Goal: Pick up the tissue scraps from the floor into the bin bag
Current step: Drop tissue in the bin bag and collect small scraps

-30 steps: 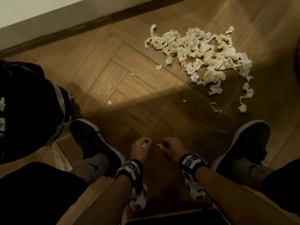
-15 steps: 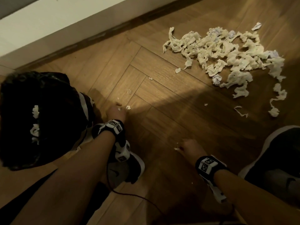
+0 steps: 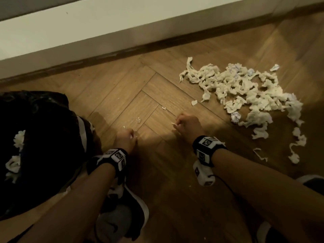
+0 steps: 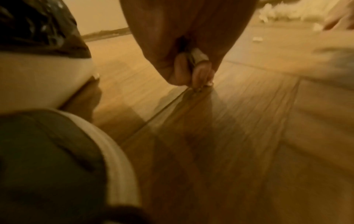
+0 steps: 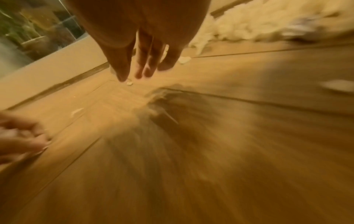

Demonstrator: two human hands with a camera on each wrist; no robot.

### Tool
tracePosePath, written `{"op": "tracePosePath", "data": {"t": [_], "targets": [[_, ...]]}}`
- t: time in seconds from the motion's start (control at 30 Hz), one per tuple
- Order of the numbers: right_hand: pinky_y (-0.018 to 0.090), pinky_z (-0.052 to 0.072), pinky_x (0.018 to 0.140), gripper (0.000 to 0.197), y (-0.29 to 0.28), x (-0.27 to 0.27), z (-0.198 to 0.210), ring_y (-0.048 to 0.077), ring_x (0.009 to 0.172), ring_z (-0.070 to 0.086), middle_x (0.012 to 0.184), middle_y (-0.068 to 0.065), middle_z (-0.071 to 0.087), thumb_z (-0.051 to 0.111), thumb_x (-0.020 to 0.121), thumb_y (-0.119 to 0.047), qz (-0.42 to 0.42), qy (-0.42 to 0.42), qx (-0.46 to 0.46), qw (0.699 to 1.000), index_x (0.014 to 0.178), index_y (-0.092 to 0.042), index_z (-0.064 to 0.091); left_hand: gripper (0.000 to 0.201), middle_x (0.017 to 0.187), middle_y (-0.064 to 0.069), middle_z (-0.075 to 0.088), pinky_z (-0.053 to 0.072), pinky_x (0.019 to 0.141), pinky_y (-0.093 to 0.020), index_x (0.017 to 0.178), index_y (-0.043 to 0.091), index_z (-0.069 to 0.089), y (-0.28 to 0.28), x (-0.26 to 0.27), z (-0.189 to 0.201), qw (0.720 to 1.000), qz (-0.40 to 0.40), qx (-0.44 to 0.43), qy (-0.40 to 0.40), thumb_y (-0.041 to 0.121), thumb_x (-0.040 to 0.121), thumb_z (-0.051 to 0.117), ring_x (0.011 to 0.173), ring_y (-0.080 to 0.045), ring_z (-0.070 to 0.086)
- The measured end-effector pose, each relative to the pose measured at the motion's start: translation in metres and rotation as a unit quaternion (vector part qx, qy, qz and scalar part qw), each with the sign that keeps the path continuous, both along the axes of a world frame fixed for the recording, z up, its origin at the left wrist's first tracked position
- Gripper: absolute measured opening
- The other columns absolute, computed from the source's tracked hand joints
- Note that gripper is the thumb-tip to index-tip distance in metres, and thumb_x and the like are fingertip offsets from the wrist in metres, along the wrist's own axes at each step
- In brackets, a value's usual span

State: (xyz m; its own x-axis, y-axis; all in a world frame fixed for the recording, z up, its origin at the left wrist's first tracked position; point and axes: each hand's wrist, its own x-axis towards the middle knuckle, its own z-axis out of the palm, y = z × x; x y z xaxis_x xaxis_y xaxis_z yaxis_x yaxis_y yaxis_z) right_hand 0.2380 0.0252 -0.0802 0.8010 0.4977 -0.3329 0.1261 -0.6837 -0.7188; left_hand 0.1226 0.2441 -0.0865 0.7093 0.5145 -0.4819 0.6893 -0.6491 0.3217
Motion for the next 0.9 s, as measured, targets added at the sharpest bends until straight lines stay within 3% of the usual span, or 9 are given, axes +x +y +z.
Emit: {"op": "tracePosePath", "data": {"t": [0.13, 0.2, 0.3, 0.47, 0.57, 0.67, 0.73, 0.83, 0.9], "targets": [[0.033, 0.045, 0.083, 0.005, 0.039, 0.032, -0.012, 0.017, 0.094, 0.052, 0.099, 0.001, 0.059, 0.065, 0.081, -0.011, 0.023, -0.055, -0.016, 0.998, 0.076, -0.011, 0.064, 0.014, 0.082, -0.004, 0.065, 0.046, 0.076, -0.03, 0.074, 0.017, 0.059, -0.017, -0.003, -0.003, 0.968, 0.167, -0.183, -0.03, 0.018, 0.087, 0.064, 0.083, -0.023, 0.061], [0.034, 0.046, 0.082, 0.007, 0.052, 0.039, -0.02, 0.016, 0.092, 0.053, 0.097, -0.001, 0.06, 0.067, 0.081, -0.012, 0.024, -0.067, -0.012, 0.997, 0.074, -0.011, 0.064, 0.018, 0.072, -0.004, 0.065, 0.051, 0.067, -0.03, 0.07, 0.018, 0.059, -0.025, -0.005, -0.005, 0.938, 0.221, -0.261, -0.055, 0.017, 0.087, 0.064, 0.07, -0.023, 0.063], [0.032, 0.049, 0.073, 0.012, 0.068, 0.042, -0.034, 0.012, 0.082, 0.055, 0.091, -0.006, 0.058, 0.071, 0.08, -0.018, 0.008, -0.071, -0.024, 0.997, 0.071, -0.015, 0.064, 0.02, 0.062, -0.002, 0.059, 0.04, 0.051, -0.023, 0.069, 0.017, 0.058, -0.038, -0.01, -0.007, 0.924, 0.242, -0.289, -0.061, 0.016, 0.088, 0.064, 0.054, -0.013, 0.052], [0.037, 0.053, 0.069, 0.014, 0.08, 0.049, -0.047, 0.014, 0.075, 0.057, 0.081, -0.003, 0.062, 0.072, 0.079, -0.016, -0.027, -0.086, -0.052, 0.995, 0.068, -0.018, 0.063, 0.021, 0.061, 0.001, 0.059, 0.034, 0.044, -0.019, 0.068, 0.018, 0.06, -0.049, -0.022, -0.013, 0.908, 0.27, -0.318, -0.049, 0.015, 0.088, 0.064, 0.05, -0.009, 0.049], [0.037, 0.053, 0.073, 0.011, 0.08, 0.053, -0.045, 0.019, 0.079, 0.06, 0.082, 0.003, 0.065, 0.07, 0.08, -0.012, 0.004, -0.079, -0.075, 0.994, 0.07, -0.015, 0.066, 0.02, 0.061, 0.0, 0.056, 0.033, 0.045, -0.02, 0.069, 0.017, 0.058, -0.049, -0.022, -0.013, 0.903, 0.288, -0.314, -0.05, 0.015, 0.088, 0.063, 0.051, -0.012, 0.048], [0.031, 0.052, 0.073, 0.008, 0.077, 0.059, -0.033, 0.019, 0.081, 0.062, 0.082, 0.005, 0.068, 0.073, 0.08, -0.015, 0.034, -0.033, -0.109, 0.993, 0.074, -0.013, 0.07, 0.02, 0.063, -0.003, 0.053, 0.035, 0.048, -0.021, 0.071, 0.015, 0.054, -0.046, -0.019, -0.008, 0.893, 0.318, -0.313, -0.058, 0.014, 0.091, 0.057, 0.053, -0.014, 0.046], [0.026, 0.048, 0.067, 0.01, 0.07, 0.058, -0.024, 0.016, 0.078, 0.061, 0.081, 0.005, 0.068, 0.076, 0.079, -0.019, 0.031, 0.015, -0.12, 0.992, 0.075, -0.011, 0.071, 0.018, 0.063, -0.003, 0.047, 0.033, 0.042, -0.019, 0.074, 0.012, 0.051, -0.047, -0.016, -0.002, 0.872, 0.347, -0.34, -0.064, 0.011, 0.092, 0.053, 0.05, -0.013, 0.042], [0.029, 0.055, 0.064, 0.012, 0.051, 0.039, -0.003, 0.015, 0.072, 0.064, 0.076, 0.006, 0.069, 0.076, 0.078, -0.016, -0.029, 0.113, -0.061, 0.991, 0.076, -0.005, 0.071, 0.019, 0.059, -0.002, 0.042, 0.029, 0.038, -0.017, 0.072, 0.01, 0.049, -0.056, -0.011, 0.009, 0.841, 0.383, -0.378, -0.065, 0.008, 0.091, 0.049, 0.045, -0.01, 0.039], [0.025, 0.056, 0.064, 0.007, 0.038, 0.011, 0.023, 0.01, 0.069, 0.066, 0.074, 0.004, 0.07, 0.075, 0.078, -0.013, -0.06, 0.151, -0.003, 0.987, 0.075, -0.007, 0.07, 0.019, 0.06, -0.003, 0.043, 0.027, 0.034, -0.015, 0.074, 0.01, 0.047, -0.067, -0.012, 0.018, 0.797, 0.416, -0.433, -0.074, 0.009, 0.092, 0.043, 0.039, -0.007, 0.038]]}}
